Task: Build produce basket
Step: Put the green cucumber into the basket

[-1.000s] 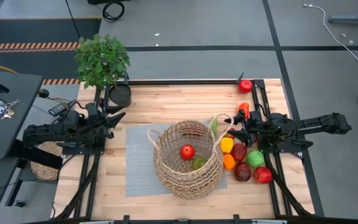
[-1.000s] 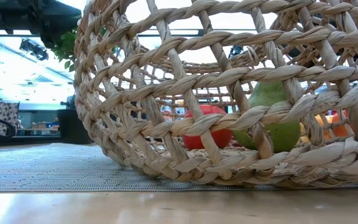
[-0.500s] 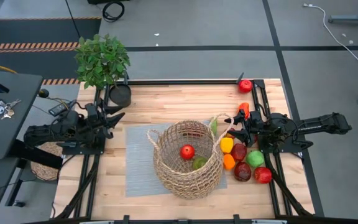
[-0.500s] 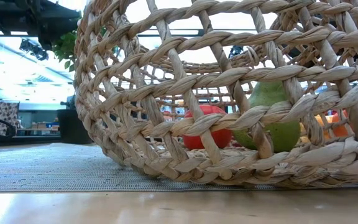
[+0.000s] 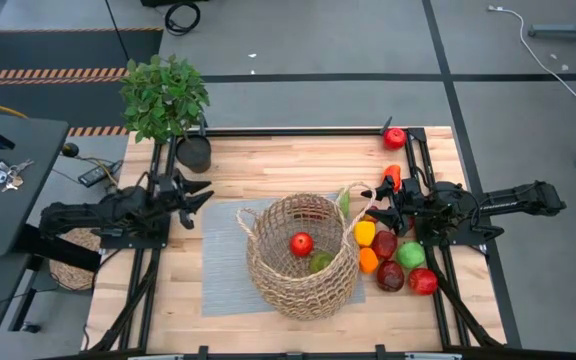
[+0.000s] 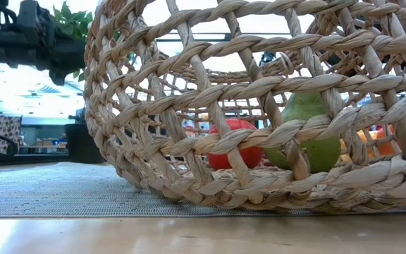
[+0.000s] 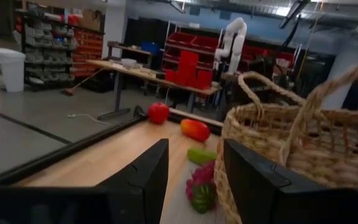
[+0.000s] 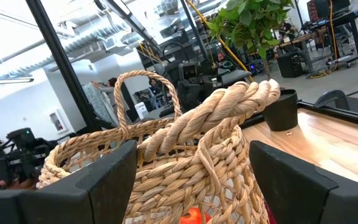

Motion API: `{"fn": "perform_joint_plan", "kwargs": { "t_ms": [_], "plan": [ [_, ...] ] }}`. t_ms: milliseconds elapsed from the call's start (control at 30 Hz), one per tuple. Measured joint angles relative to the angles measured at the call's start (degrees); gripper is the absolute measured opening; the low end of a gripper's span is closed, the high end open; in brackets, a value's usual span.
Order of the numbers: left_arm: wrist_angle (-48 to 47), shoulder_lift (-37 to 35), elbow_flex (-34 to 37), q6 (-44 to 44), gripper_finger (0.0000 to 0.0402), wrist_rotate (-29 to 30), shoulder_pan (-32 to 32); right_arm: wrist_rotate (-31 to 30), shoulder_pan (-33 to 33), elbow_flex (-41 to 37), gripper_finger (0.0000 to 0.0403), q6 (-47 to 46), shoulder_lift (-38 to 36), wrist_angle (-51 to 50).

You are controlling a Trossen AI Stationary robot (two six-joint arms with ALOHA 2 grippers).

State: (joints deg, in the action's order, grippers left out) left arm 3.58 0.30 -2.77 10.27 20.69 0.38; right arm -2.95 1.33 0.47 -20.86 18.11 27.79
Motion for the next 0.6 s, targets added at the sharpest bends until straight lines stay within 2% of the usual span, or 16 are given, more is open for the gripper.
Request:
{"fn": "perform_joint_plan", "kwargs": {
  "t_ms": [300, 600],
  "plan": [
    [-2.5, 0.0, 1.4, 1.6, 0.016, -6.1, 0.0, 0.0, 0.0, 0.0, 0.0312, 0.0, 0.0, 0.0],
    [-2.8, 0.1, 1.3, 2.7, 0.016, -6.2, 0.0, 0.0, 0.0, 0.0, 0.0312, 0.0, 0.0, 0.0]
  ]
}}
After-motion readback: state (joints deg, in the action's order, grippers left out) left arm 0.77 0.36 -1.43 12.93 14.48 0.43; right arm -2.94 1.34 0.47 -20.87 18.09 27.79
